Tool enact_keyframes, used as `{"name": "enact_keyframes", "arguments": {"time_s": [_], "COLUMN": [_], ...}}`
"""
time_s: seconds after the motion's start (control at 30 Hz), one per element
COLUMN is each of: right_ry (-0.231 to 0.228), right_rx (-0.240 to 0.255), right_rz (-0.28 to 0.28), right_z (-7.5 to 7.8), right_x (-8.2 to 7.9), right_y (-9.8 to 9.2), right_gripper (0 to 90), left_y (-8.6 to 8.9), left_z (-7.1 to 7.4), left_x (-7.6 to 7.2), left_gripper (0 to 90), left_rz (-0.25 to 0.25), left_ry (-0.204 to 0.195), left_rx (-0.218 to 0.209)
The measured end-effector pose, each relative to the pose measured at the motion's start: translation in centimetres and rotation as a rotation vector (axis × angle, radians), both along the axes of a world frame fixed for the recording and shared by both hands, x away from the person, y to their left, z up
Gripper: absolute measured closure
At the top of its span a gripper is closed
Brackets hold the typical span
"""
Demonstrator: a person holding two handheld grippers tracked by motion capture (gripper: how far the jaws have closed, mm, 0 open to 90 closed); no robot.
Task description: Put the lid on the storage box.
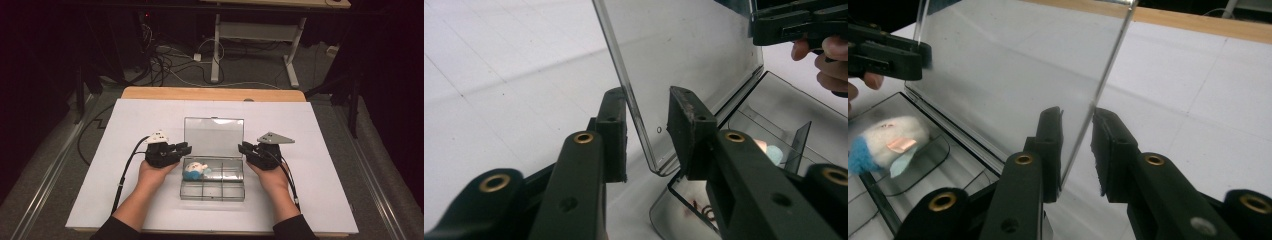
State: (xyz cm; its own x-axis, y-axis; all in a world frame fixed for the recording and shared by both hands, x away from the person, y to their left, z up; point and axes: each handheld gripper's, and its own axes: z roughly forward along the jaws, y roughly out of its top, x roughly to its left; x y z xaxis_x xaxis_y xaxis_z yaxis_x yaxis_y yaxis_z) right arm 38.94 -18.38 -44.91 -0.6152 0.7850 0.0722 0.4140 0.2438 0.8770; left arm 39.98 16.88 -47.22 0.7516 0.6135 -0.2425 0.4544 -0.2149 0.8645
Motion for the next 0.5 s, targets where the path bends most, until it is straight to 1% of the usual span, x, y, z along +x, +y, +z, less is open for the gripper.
{"name": "enact_keyframes", "arguments": {"time_s": [0.03, 0.13, 0.3, 0.37, 0.5], "right_ry": [-0.007, -0.021, -0.046, -0.060, -0.077], "right_rx": [-0.004, -0.006, -0.020, -0.034, -0.032], "right_rz": [-0.002, 0.003, -0.001, 0.006, 0.023], "right_z": [0.0, 0.1, 0.2, 0.2, 0.3], "right_x": [-0.2, -0.8, -1.9, -2.3, -3.1], "right_y": [-0.1, -0.3, -0.8, -0.8, -0.8], "right_gripper": [75.4, 75.4, 77.8, 78.8, 82.2], "left_y": [0.0, 0.0, 0.1, 0.1, 0.1], "left_z": [0.1, 0.3, 0.4, 0.5, 0.7], "left_x": [-0.1, -0.3, -0.6, -0.7, -1.0], "left_gripper": [68.9, 70.9, 72.2, 72.4, 74.1], "left_rz": [0.000, 0.001, 0.000, -0.002, -0.002], "left_ry": [-0.005, -0.020, -0.031, -0.035, -0.043], "left_rx": [-0.002, 0.010, 0.016, 0.018, 0.023]}}
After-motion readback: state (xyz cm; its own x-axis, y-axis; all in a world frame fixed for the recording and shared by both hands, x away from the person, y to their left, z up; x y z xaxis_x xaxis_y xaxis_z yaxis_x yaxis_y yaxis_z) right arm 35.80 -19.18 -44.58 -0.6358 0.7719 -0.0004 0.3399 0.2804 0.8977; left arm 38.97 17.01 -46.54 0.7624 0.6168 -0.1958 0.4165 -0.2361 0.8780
